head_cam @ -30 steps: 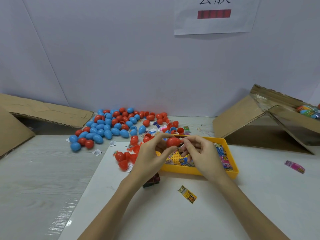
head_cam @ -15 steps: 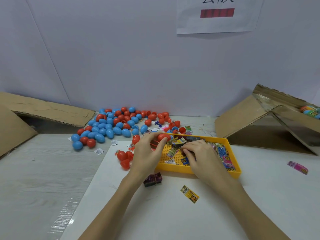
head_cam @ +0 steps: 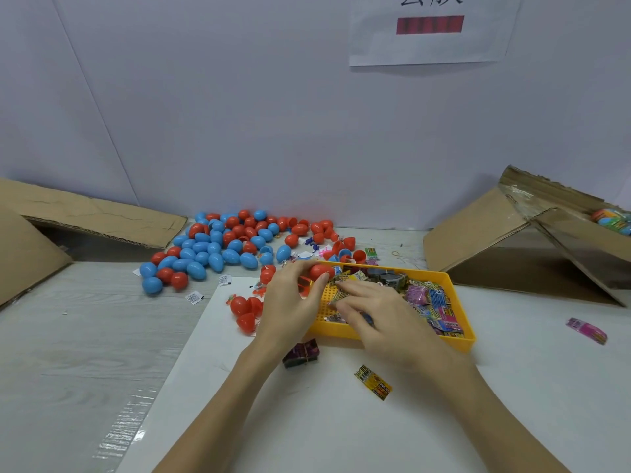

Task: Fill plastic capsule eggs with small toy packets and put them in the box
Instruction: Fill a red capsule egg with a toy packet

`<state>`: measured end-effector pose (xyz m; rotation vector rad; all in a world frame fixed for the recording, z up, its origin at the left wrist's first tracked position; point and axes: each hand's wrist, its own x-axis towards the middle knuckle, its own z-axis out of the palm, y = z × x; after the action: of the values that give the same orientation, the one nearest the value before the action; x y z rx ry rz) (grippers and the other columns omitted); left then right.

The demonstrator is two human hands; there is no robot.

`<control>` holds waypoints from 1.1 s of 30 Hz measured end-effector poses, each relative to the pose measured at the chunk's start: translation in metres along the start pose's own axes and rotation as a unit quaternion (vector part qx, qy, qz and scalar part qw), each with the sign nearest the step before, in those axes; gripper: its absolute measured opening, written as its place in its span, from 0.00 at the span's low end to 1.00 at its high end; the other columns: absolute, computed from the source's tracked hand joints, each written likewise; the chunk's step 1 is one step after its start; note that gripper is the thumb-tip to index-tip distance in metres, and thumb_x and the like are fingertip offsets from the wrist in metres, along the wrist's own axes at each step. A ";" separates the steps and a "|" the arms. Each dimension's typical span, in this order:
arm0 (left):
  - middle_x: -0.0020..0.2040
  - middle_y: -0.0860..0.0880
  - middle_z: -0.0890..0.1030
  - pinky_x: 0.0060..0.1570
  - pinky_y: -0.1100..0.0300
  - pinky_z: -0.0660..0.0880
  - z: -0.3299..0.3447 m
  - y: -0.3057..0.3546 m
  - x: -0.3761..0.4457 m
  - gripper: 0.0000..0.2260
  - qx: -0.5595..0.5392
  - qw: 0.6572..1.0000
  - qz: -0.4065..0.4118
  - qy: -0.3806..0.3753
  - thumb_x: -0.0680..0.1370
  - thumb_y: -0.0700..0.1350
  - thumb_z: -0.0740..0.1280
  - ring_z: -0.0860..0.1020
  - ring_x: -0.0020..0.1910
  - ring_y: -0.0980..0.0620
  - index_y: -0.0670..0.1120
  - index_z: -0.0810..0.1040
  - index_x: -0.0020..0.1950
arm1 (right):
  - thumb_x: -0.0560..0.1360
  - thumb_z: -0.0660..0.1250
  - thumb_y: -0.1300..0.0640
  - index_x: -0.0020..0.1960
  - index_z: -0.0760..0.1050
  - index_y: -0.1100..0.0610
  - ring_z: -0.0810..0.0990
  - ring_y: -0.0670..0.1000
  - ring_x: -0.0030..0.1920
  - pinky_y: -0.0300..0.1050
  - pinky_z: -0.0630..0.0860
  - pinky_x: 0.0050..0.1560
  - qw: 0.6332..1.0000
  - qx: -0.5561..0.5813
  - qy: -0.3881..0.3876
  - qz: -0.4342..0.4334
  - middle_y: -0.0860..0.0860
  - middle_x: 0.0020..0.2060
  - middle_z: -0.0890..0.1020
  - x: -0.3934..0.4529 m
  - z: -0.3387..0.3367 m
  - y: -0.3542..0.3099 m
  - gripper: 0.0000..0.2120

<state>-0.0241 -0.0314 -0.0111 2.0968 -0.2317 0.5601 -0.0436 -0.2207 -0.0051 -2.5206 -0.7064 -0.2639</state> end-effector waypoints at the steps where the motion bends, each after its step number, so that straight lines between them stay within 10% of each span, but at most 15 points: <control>1: 0.53 0.58 0.80 0.54 0.59 0.78 0.000 0.000 0.000 0.10 0.000 1.000 0.000 -0.002 0.80 0.54 0.69 0.78 0.53 0.57 0.57 0.77 0.61 | 0.86 0.53 0.43 0.68 0.80 0.45 0.65 0.41 0.76 0.47 0.56 0.77 1.000 -0.025 -0.014 0.004 0.40 0.73 0.74 0.000 0.003 -0.001 0.20; 15: 0.50 0.58 0.81 0.48 0.69 0.75 -0.003 0.006 0.001 0.11 -0.018 1.000 -0.017 -0.008 0.80 0.53 0.70 0.79 0.51 0.59 0.52 0.81 0.61 | 0.78 0.74 0.60 0.57 0.81 0.46 0.83 0.38 0.48 0.25 0.76 0.45 0.966 0.131 0.188 0.119 0.39 0.45 0.84 0.003 -0.005 0.006 0.11; 27: 0.53 0.64 0.80 0.55 0.61 0.75 -0.005 0.014 -0.005 0.09 -0.012 0.998 0.058 -0.022 0.78 0.54 0.73 0.75 0.57 0.58 0.57 0.81 0.58 | 0.75 0.77 0.54 0.48 0.83 0.49 0.82 0.39 0.42 0.31 0.77 0.42 0.967 0.118 0.166 0.150 0.40 0.39 0.83 0.001 -0.012 0.010 0.04; 33: 0.56 0.57 0.83 0.56 0.60 0.78 -0.003 0.021 -0.007 0.12 -0.059 0.981 0.115 -0.144 0.78 0.51 0.73 0.79 0.59 0.56 0.50 0.83 0.60 | 0.80 0.71 0.56 0.55 0.84 0.48 0.80 0.39 0.48 0.29 0.74 0.45 0.964 0.142 0.154 0.166 0.41 0.45 0.83 0.001 -0.014 0.014 0.06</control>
<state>-0.0394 -0.0410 0.0026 2.0432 -0.6649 0.3649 -0.0366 -0.2378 0.0017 -2.2083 -0.1769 -0.3925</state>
